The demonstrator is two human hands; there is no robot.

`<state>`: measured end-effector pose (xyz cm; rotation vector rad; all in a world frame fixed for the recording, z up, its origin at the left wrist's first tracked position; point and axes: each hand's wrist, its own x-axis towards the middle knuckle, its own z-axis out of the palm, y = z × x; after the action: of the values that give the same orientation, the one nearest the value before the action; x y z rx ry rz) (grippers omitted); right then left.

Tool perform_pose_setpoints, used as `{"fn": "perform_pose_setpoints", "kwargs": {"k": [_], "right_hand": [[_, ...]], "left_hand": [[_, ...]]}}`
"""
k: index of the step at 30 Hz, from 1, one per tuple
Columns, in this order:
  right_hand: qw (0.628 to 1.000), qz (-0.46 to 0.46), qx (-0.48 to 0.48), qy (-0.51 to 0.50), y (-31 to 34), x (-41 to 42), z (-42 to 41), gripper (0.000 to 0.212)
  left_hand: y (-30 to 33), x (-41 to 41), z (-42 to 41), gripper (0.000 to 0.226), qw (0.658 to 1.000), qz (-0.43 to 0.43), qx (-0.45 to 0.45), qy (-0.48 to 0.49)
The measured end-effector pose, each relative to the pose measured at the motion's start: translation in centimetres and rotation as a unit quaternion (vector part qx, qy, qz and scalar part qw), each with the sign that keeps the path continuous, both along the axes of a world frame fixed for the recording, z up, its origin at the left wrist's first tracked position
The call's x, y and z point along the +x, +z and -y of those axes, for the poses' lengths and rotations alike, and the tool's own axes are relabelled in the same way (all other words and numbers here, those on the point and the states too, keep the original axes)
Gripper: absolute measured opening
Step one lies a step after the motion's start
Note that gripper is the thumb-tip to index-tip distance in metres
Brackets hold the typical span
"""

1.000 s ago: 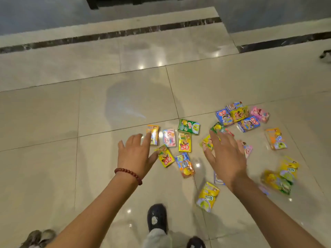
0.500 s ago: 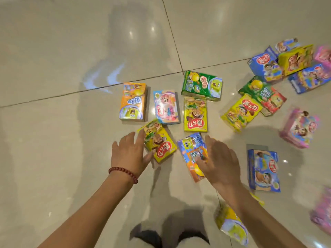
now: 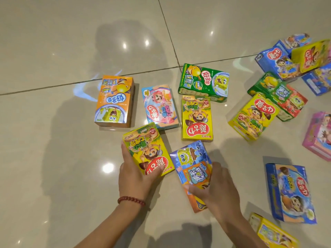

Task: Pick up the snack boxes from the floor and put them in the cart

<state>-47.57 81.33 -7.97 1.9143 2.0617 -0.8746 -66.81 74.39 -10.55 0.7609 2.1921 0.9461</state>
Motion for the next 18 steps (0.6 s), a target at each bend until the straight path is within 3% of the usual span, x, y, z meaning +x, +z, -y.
{"fn": "perform_pose_setpoints", "kwargs": {"k": [4, 9, 18], "right_hand": [[0.998, -0.055, -0.015, 0.004, 0.8, 0.2, 0.0, 0.094], [0.99, -0.142, -0.007, -0.007, 5.3, 0.3, 1.7, 0.081], [0.957, -0.278, -0.034, -0.076, 22.9, -2.6, 3.7, 0.067]], "left_hand": [[0.5, -0.7, 0.9, 0.116, 0.996, 0.075, 0.05, -0.018], [4.2, -1.0, 4.3, 0.11, 0.993, 0.12, 0.015, -0.021], [21.1, -3.0, 10.4, 0.108, 0.981, 0.188, 0.012, 0.046]]}}
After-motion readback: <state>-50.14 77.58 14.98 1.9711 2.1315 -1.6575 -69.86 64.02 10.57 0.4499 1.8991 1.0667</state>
